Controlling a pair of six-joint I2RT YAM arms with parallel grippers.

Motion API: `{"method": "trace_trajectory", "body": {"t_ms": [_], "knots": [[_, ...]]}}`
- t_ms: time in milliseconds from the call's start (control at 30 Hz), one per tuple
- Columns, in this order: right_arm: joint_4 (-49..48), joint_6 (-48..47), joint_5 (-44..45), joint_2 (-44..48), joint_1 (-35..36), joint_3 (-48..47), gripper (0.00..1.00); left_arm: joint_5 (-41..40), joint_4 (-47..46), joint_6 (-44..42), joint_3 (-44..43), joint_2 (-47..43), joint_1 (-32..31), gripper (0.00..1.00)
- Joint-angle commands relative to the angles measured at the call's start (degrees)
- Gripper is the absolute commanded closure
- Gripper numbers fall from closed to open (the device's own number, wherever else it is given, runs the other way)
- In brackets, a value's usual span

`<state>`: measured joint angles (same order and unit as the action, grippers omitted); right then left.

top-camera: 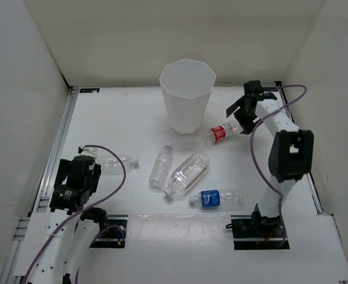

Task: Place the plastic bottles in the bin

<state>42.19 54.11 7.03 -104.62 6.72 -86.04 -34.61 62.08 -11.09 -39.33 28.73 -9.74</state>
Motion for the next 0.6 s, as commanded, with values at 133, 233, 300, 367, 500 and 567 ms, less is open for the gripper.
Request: {"method": "trace_trajectory", "body": {"t_ms": [133, 233, 300, 367, 500, 567], "knots": [[13.2, 3.5, -1.6, -17.0, -1.5, -17.5, 0.0, 1.5, -1.9, -1.3, 0.7, 0.9, 4.0, 0.0], [14.0, 4.2, -2.9, -20.6, -1.5, -20.7, 0.0, 2.0, -1.9, -1.3, 0.7, 1.4, 5.1, 0.0], [14.5, 5.7, -4.6, -21.9, -1.5, -20.7, 0.02, 2.0, -1.9, -1.3, 0.7, 1.4, 5.1, 0.0], [14.0, 5.7, -6.1, -21.9, -1.5, -18.5, 0.11, 2.0, -1.9, -1.3, 0.7, 1.9, 5.7, 0.0], [12.2, 5.1, -6.8, -21.9, -1.5, -16.5, 0.46, 1.5, -1.9, -1.3, 0.7, 1.9, 5.7, 0.0], [12.2, 3.9, -7.4, -22.6, -1.5, -16.5, 0.66, 1.5, -1.9, -1.3, 0.7, 1.4, 6.2, 0.0]]}}
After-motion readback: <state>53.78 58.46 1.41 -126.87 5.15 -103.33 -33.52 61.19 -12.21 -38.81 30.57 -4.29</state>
